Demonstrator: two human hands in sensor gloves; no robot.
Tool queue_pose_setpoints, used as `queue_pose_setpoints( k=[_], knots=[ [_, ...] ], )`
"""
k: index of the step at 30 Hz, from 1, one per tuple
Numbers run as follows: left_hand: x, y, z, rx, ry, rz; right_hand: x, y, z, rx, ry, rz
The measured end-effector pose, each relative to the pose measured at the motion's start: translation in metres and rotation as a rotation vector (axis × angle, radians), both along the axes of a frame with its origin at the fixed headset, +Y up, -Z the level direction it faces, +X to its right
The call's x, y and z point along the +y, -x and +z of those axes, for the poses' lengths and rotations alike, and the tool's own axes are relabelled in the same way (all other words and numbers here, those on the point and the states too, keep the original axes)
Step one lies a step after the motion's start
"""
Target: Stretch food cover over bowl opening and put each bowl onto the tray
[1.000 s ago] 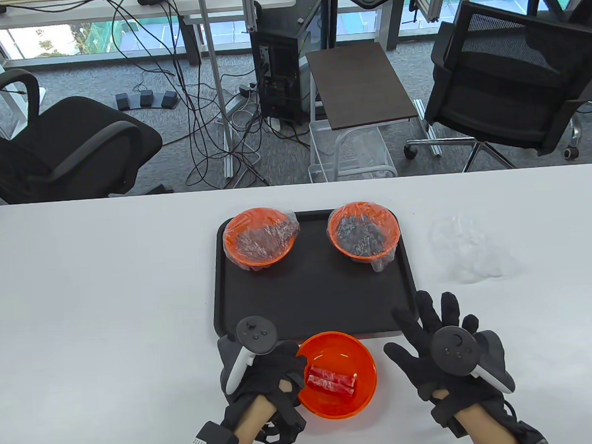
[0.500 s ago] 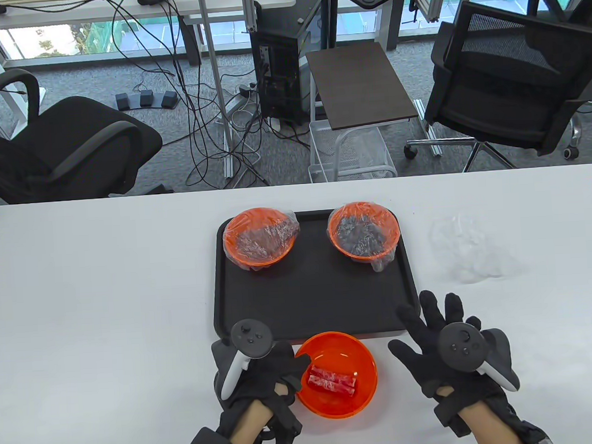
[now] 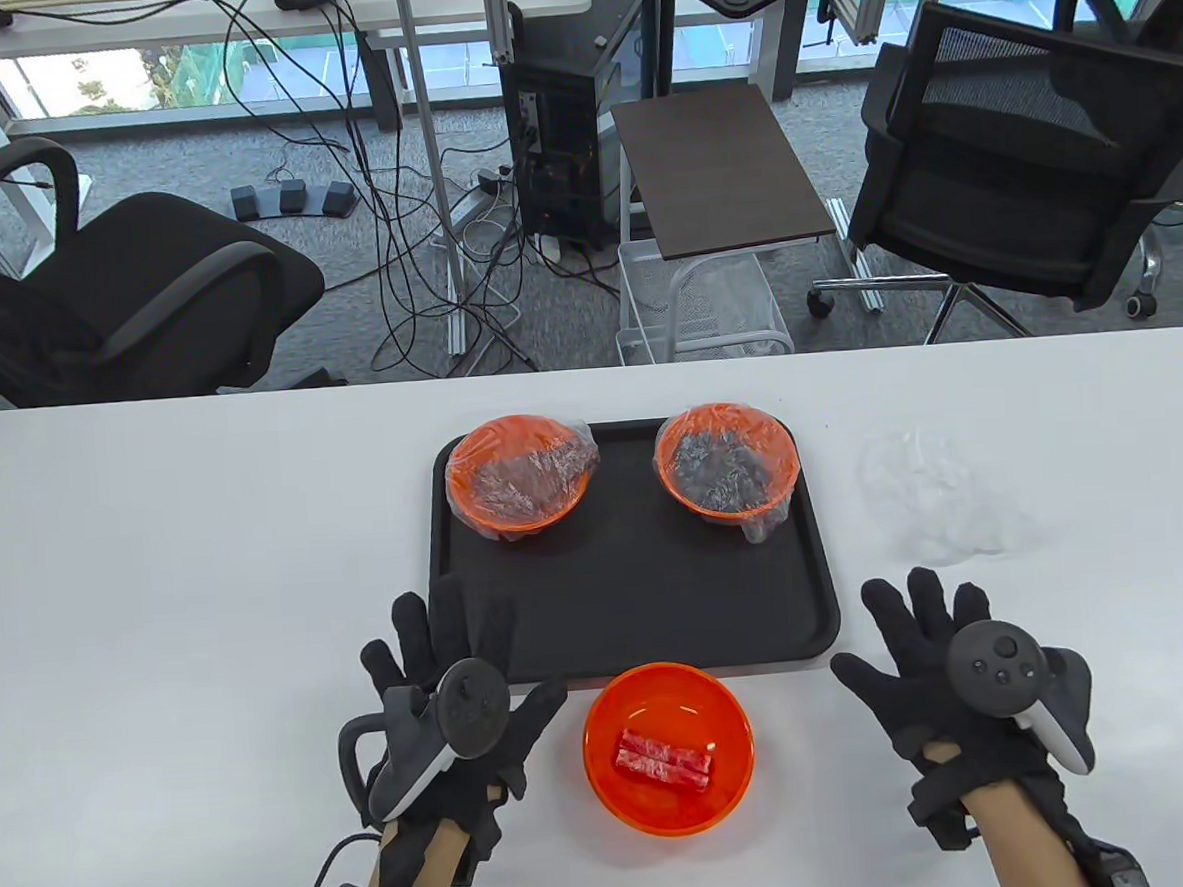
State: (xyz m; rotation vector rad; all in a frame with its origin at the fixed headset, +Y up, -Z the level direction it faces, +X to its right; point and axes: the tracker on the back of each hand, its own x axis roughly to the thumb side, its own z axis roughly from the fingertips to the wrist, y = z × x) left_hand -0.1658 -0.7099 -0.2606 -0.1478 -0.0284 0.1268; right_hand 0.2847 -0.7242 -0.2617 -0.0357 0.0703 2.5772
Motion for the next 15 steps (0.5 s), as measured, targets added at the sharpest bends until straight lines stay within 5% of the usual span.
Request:
queue_pose_setpoints(
  k=[9,15],
  knots=[
    [-0.017,0.005,-0.004,0.063,0.137,0.002,-0.002,-0.027,-0.016,-0.223,-0.058,-0.017],
    [-0.022,0.005,-0.004,0.073,0.151,-0.012,-0.001,-0.032,-0.049,-0.383,-0.017,-0.005]
  ],
)
